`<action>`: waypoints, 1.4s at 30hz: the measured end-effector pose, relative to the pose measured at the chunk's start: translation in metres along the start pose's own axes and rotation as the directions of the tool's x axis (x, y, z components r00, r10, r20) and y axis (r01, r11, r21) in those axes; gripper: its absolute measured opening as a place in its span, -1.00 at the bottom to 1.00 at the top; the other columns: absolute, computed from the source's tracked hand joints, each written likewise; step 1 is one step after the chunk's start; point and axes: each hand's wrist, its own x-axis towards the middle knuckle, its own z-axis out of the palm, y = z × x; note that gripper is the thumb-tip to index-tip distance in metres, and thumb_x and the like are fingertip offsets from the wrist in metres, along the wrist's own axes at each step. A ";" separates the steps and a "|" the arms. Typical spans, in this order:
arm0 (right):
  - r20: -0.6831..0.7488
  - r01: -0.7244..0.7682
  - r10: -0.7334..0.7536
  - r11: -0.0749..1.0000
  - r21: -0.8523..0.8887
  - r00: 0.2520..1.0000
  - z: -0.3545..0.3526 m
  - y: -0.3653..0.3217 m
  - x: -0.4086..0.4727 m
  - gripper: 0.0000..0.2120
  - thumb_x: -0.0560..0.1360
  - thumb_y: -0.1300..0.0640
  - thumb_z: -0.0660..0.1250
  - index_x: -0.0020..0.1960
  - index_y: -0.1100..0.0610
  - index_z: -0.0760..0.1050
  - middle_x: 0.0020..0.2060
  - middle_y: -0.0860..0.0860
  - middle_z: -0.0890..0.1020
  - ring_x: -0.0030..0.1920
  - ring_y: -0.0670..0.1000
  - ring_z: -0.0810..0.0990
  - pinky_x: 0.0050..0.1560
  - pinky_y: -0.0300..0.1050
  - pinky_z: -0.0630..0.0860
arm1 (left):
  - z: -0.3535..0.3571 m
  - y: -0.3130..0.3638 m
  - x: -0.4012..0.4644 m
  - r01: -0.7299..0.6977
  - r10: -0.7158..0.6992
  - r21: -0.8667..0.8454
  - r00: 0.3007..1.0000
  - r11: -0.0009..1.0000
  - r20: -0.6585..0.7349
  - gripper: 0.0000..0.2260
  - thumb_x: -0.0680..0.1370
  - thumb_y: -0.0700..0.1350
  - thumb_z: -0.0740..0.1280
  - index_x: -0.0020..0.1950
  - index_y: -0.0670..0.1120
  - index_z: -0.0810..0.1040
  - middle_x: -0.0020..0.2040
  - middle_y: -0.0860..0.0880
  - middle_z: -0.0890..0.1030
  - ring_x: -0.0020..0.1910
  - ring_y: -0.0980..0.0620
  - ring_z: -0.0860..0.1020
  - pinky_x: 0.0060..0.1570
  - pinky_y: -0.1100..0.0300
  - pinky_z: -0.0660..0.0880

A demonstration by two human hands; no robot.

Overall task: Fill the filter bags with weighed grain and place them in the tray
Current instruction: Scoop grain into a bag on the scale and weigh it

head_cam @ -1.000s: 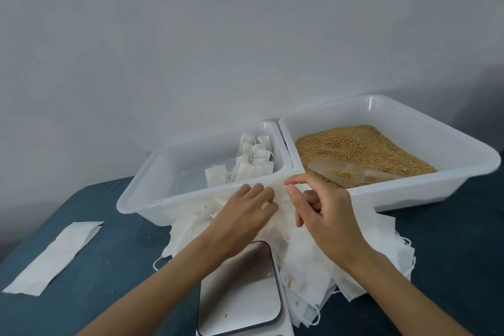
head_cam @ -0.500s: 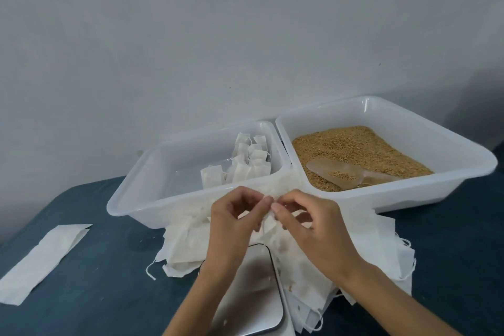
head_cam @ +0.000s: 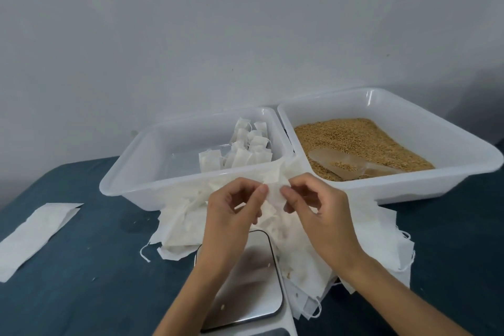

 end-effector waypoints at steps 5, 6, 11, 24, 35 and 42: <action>-0.060 0.140 -0.154 0.971 -0.191 0.986 -0.007 0.005 0.003 -0.84 0.59 0.21 0.41 0.05 -0.01 0.48 -0.16 -0.13 0.62 -0.19 -0.03 0.66 -0.13 -0.22 0.57 | -0.004 -0.002 0.003 0.013 -0.016 -0.022 0.994 1.000 -0.112 -0.77 0.61 -0.26 0.42 -0.25 -0.14 0.59 -0.39 0.01 0.51 -0.40 0.07 0.44 -0.32 0.34 0.43; -0.004 0.233 -0.244 0.934 -0.269 0.970 -0.007 0.005 0.003 -0.87 0.60 0.20 0.38 0.06 0.02 0.49 -0.10 -0.16 0.59 -0.15 -0.05 0.64 -0.11 -0.22 0.57 | -0.004 -0.003 0.003 0.017 -0.019 -0.024 0.994 1.000 -0.106 -0.78 0.61 -0.26 0.42 -0.25 -0.15 0.59 -0.39 0.01 0.51 -0.40 0.07 0.44 -0.32 0.33 0.44; 0.138 0.264 -0.246 0.955 -0.137 0.959 -0.002 0.003 -0.001 -0.90 0.64 0.00 0.35 0.12 -0.01 0.50 0.03 -0.16 0.62 -0.03 -0.07 0.68 0.00 -0.26 0.59 | 0.001 -0.002 -0.001 -0.009 0.012 -0.065 0.999 0.998 0.047 -0.85 0.62 -0.24 0.42 -0.15 -0.12 0.66 -0.32 -0.04 0.60 -0.35 0.03 0.53 -0.24 0.24 0.52; 0.095 0.172 -0.164 0.981 -0.090 0.982 -0.002 -0.002 -0.002 -0.94 0.62 0.09 0.37 0.07 0.02 0.60 -0.09 -0.16 0.70 -0.04 -0.09 0.71 -0.01 -0.31 0.58 | 0.002 -0.002 -0.004 0.015 -0.009 -0.105 0.998 0.994 0.057 -0.89 0.60 -0.23 0.43 -0.13 -0.16 0.67 -0.30 -0.06 0.62 -0.33 0.02 0.55 -0.20 0.20 0.55; 0.096 0.175 -0.157 0.959 -0.224 0.983 -0.005 0.002 -0.001 -0.83 0.63 0.22 0.30 0.05 -0.02 0.61 -0.17 -0.18 0.67 -0.17 -0.09 0.68 -0.16 -0.18 0.61 | 0.006 -0.001 -0.006 0.015 -0.013 -0.080 1.000 0.997 0.023 -0.87 0.60 -0.25 0.43 -0.15 -0.14 0.67 -0.34 0.01 0.60 -0.35 0.06 0.54 -0.21 0.31 0.51; 0.152 -0.133 0.105 0.974 0.183 0.983 -0.005 -0.010 0.004 -0.87 0.58 -0.01 0.43 -0.08 0.03 0.68 -0.23 -0.06 0.71 -0.19 -0.07 0.68 -0.14 -0.17 0.59 | 0.005 0.001 -0.007 -0.051 0.053 -0.044 0.997 0.998 0.052 -0.94 0.59 -0.14 0.43 -0.03 -0.06 0.71 -0.19 -0.01 0.67 -0.21 0.03 0.60 -0.17 0.31 0.52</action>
